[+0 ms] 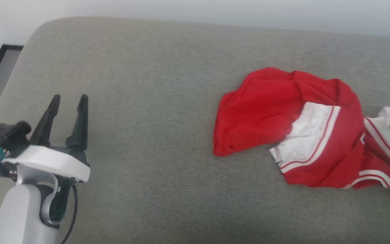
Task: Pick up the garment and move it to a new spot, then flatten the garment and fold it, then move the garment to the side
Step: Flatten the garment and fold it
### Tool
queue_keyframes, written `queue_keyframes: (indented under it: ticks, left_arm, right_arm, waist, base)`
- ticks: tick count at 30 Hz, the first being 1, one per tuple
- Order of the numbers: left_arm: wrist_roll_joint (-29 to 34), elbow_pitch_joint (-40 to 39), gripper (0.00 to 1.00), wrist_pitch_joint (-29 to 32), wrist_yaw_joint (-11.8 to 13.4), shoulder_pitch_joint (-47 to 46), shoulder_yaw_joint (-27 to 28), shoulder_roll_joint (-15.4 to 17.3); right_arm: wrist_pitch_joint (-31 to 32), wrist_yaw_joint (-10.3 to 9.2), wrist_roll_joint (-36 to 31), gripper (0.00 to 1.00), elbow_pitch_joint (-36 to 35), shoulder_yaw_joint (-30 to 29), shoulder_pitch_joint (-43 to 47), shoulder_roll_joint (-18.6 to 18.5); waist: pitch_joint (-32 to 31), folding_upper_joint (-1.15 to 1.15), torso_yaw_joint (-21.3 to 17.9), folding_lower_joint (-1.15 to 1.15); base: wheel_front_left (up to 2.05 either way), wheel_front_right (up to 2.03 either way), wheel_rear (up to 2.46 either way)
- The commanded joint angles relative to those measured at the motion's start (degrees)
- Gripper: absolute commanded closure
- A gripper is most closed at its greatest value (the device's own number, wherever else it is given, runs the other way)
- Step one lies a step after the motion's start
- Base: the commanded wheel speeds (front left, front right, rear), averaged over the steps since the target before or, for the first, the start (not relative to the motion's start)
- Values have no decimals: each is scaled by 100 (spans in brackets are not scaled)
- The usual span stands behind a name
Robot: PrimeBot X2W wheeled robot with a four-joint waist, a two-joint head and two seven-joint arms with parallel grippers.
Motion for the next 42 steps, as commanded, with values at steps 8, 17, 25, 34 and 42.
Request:
queue_keyframes:
  ticks: [8,17,25,34,42]
  left_arm:
    - [-524,-315,0,1213,-10,-361,-447,499]
    - [-773,-408,0,2111,-9,-658,-863,728]
    - [-809,-49,0,3276,40,-1044,-1414,793]
    - [-683,510,0,4306,145,-1411,-1919,825]
    - [-464,1369,0,4908,317,-1602,-2244,854]
  right_arm:
    - [-1290,-10,-63,0,-796,354,3,353]
    - [-2898,-8,-638,0,-1354,458,276,934]
    - [-3991,-9,-1345,0,-1592,378,743,1700]
    - [-4361,-9,-1408,0,-1593,318,961,2077]
    - [-4435,-9,-1379,0,-1683,274,910,2203]
  waist:
    - [-305,0,-778,0]
    - [-402,0,-1512,0]
    - [-362,0,-2212,0]
    - [-208,0,-2657,0]
    - [-53,0,-2846,0]
  base:
    - [0,0,0]
    - [0,0,0]
    - [0,0,0]
    - [0,0,0]
    - [0,0,0]
